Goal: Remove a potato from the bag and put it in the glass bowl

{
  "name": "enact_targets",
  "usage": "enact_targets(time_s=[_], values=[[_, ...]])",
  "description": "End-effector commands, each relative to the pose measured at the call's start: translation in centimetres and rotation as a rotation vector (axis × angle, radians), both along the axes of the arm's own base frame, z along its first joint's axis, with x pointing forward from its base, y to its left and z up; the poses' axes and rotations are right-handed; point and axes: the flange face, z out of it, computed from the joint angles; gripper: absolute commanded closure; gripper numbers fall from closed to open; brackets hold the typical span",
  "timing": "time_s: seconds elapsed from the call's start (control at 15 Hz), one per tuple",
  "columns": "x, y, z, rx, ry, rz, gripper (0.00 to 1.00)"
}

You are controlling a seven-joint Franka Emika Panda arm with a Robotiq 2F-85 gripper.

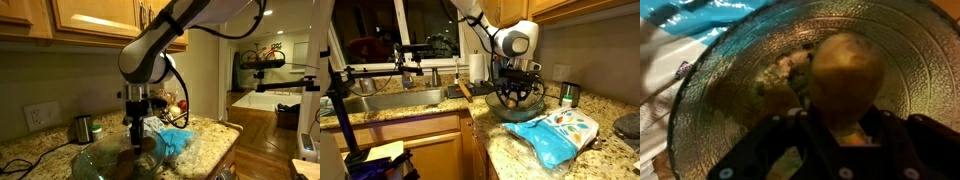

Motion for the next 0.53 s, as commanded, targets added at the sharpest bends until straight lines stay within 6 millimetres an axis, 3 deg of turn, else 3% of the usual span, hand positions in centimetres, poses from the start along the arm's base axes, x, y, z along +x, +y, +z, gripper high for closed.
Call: enact_targets(time_s=[0.0,0.07,0.47], values=[[0.15,-0.53,0.15,-0.004,0.023,0.016,0.80],[0.14,-0.59,0.09,-0.005,0.027,0.013,0.30],[0.00,-0.92,0.44,-0.011,0.024,0.003,0.01]])
